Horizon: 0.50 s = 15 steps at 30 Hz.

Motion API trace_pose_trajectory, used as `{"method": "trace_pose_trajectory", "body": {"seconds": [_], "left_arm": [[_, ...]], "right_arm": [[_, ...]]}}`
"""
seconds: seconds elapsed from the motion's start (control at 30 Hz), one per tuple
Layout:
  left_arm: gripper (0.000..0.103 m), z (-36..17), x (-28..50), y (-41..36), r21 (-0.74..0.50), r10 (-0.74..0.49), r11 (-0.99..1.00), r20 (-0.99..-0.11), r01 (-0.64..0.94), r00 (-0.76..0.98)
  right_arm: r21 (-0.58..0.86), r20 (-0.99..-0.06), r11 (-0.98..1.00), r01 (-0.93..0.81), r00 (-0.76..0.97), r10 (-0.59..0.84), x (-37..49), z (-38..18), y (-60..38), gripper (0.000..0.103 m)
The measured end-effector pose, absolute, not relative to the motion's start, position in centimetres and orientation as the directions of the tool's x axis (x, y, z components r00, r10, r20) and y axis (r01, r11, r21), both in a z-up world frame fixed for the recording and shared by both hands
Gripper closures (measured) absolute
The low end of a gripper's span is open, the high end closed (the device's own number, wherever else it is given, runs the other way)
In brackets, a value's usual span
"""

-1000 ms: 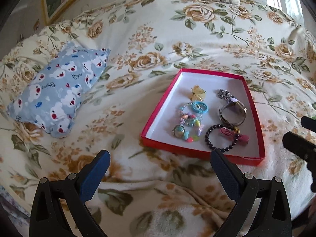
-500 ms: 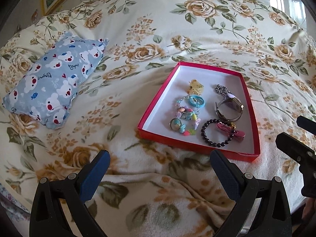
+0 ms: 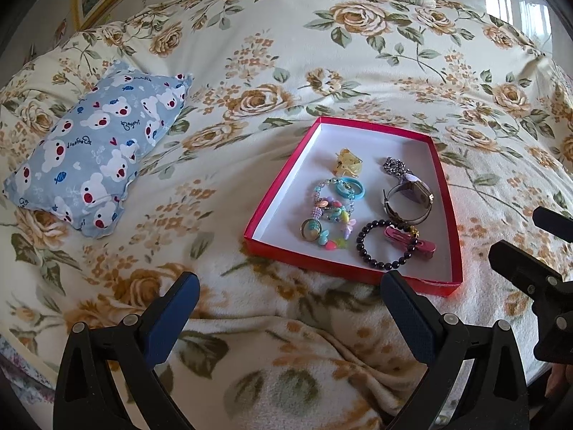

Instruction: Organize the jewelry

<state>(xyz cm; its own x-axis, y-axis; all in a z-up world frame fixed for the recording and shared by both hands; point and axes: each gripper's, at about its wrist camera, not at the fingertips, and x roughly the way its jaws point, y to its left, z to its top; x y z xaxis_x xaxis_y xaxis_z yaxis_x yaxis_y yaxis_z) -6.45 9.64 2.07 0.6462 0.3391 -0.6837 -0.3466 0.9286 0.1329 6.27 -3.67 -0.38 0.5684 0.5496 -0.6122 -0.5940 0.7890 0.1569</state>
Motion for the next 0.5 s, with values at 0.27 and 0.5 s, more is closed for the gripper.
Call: {"method": "trace_pose_trajectory", "body": {"seconds": [0.27, 0.5], "left_arm": [[0.001, 2.1, -6.47, 9.68, 0.127, 0.334, 0.93, -0.686, -0.346, 0.647], [0.001, 2.09, -6.4, 9.77, 0.126, 0.332, 0.931, -0.685, -0.344, 0.648]], "right_arm": [[0.164, -0.613, 0.786, -0.597, 0.562, 0.555, 6.27, -0.54, -3.58, 0.0], [0.166, -0.614, 0.785, -0.598, 0.56, 0.556, 6.32, -0.6, -3.58, 0.0]]}}
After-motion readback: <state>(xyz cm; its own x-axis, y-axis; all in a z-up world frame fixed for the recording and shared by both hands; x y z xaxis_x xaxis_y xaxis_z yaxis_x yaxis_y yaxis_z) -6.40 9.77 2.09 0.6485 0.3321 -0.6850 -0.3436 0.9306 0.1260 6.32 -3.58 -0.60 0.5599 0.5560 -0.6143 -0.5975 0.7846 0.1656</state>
